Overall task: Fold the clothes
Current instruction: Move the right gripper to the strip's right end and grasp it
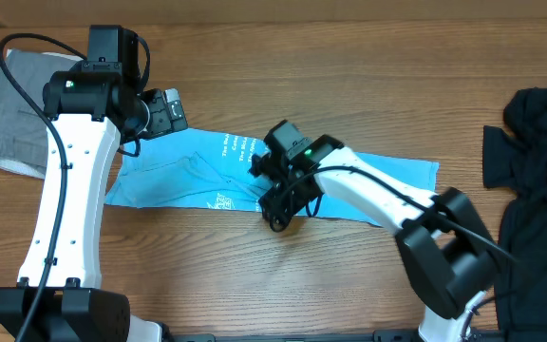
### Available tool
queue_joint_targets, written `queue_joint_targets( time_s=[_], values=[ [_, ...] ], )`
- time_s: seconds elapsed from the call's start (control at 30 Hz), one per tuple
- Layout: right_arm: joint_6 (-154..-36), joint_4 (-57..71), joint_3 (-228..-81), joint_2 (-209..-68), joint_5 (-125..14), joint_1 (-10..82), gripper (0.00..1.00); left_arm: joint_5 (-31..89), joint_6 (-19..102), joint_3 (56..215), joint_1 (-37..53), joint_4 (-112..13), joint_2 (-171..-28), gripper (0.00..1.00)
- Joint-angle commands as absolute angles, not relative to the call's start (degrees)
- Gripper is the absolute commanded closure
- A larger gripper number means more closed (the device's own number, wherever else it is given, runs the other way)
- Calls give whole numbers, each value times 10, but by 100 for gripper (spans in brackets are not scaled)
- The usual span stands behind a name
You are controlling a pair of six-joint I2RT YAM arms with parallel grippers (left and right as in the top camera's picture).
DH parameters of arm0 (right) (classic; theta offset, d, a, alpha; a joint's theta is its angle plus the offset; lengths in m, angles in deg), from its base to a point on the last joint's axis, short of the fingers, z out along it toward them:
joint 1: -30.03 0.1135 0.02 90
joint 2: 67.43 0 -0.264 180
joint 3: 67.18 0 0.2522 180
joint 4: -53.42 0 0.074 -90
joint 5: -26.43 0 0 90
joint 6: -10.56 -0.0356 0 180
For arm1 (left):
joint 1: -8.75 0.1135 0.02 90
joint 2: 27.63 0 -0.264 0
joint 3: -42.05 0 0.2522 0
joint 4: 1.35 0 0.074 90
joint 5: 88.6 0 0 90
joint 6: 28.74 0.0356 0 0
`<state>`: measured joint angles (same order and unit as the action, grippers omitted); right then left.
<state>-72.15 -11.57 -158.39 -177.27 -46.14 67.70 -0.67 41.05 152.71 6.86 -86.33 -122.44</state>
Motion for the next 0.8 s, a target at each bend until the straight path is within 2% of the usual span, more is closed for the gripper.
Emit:
queue_joint_targets(
  time_s=[0.0,0.13,0.23,0.43,0.57,0.77],
  values=[
    [-798,-159,-1643,-1684,-534,625,35,-1,407,1533,67,-865,-1228,0],
    [-839,-236,-1645,-1642,-580,520,32,-1,407,1533,67,-865,-1228,0],
    [-842,-291,-1643,-1648,-582,404,32,-1,407,1533,67,-864,-1228,0],
    [-839,-248,-1584,-1665,-586,236,32,-1,407,1533,67,-865,-1228,0],
    [-832,-199,-1525,-1666,-586,195,32,-1,407,1533,67,-865,-1228,0],
    [-824,-91,-1420,-1666,-586,186,33,-1,407,1533,67,-865,-1228,0]
  ],
)
